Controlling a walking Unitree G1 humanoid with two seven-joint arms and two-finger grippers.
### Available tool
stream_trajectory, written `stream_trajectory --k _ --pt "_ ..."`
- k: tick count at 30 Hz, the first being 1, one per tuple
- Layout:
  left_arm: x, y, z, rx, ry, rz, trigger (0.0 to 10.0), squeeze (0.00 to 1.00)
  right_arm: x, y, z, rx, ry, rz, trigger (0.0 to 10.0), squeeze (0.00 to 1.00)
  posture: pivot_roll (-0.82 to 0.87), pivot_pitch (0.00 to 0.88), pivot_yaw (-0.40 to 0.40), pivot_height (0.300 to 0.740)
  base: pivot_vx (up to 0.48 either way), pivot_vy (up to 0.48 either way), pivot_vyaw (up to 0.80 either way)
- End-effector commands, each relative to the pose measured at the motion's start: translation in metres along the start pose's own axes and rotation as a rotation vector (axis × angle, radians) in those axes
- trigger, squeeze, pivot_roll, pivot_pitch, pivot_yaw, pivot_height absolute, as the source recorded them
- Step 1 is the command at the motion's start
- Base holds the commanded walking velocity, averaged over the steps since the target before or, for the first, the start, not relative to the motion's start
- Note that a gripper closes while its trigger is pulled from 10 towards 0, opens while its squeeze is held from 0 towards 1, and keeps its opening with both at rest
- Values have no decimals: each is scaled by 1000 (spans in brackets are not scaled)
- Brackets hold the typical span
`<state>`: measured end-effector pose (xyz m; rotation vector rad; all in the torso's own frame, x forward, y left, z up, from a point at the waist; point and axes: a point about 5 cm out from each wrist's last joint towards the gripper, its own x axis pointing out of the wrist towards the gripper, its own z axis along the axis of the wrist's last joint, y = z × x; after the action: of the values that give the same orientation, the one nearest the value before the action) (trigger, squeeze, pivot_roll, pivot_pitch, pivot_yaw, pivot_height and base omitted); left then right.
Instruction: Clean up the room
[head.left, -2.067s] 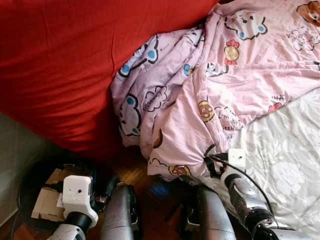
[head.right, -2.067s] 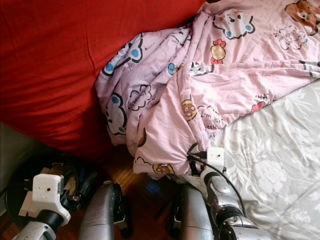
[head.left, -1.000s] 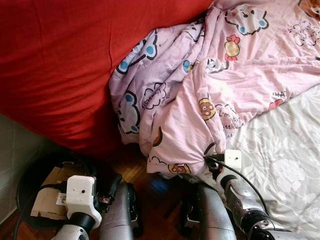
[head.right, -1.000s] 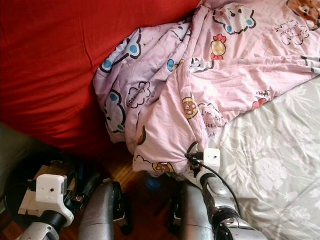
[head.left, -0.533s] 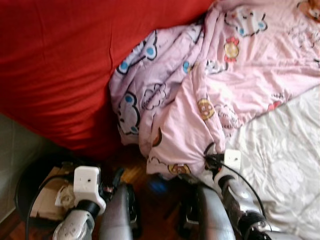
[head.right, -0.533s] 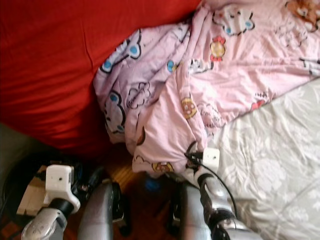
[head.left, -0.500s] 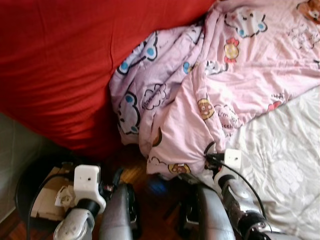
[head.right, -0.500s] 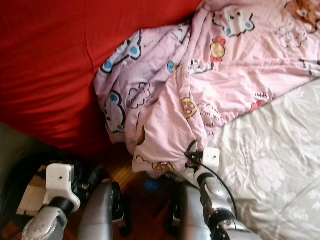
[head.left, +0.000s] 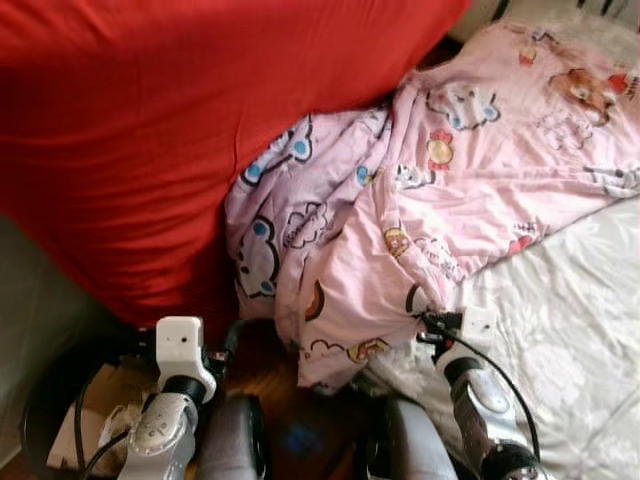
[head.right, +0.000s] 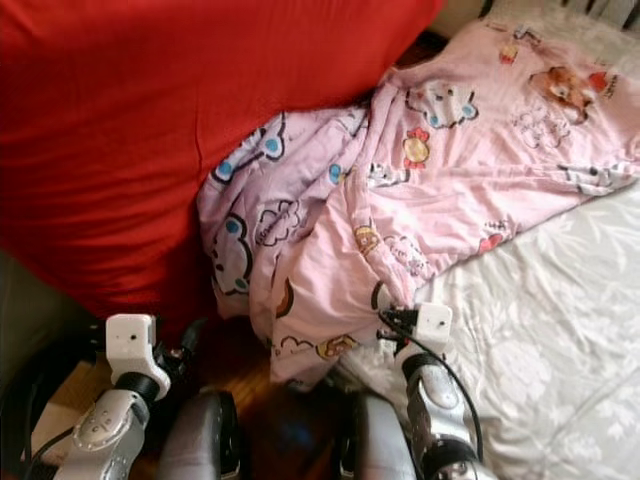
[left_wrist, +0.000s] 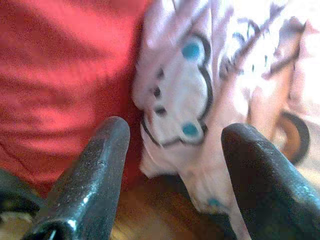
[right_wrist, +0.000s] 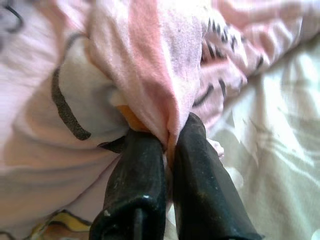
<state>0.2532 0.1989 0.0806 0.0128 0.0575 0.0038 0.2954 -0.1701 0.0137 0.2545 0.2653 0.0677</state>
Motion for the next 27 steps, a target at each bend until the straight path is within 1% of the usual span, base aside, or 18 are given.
stream_trajectory --k 1,7,9,10,12,14,17,23,25,27 --pt "-3 5 -7 20 13 25 10000 0 -6 -3 -5 -11 1 6 10000 0 29 100 -75 637 0 0 0" --pt "4 9 -7 27 -5 34 10000 0 -11 -5 -5 -24 -17 26 10000 0 18 86 -67 637 0 0 0" --pt "7 8 -9 24 -6 30 10000 0 -11 -6 -3 -7 -38 21 10000 0 9 83 -64 637 0 0 0" --pt "10 6 -10 21 -4 22 10000 0 -11 -5 -1 -5 -61 25 10000 0 4 79 -59 641 0 0 0" --pt "13 3 -11 17 -2 9 10000 0 -10 -5 2 -8 -70 11 10000 0 -2 72 -55 651 0 0 0" --pt "15 0 -12 15 -2 -3 10000 0 -8 -5 4 11 -80 -15 10000 0 -4 65 -53 666 0 0 0" --pt "18 -3 -13 14 -7 -15 10000 0 -8 -5 6 17 -87 -16 10000 0 -1 59 -52 686 0 0 0" --pt "24 -2 -16 6 -6 -12 10000 0 -7 -4 8 32 -98 -31 10000 0 -2 51 -51 721 0 0 0" --pt "25 1 -23 -11 24 8 10000 0 -7 -4 8 34 -99 -35 10000 0 -3 44 -49 736 0 0 0" --pt "26 7 -30 -17 52 35 10000 0 -7 -3 7 28 -98 -36 10000 0 -4 37 -46 740 0 0 0"
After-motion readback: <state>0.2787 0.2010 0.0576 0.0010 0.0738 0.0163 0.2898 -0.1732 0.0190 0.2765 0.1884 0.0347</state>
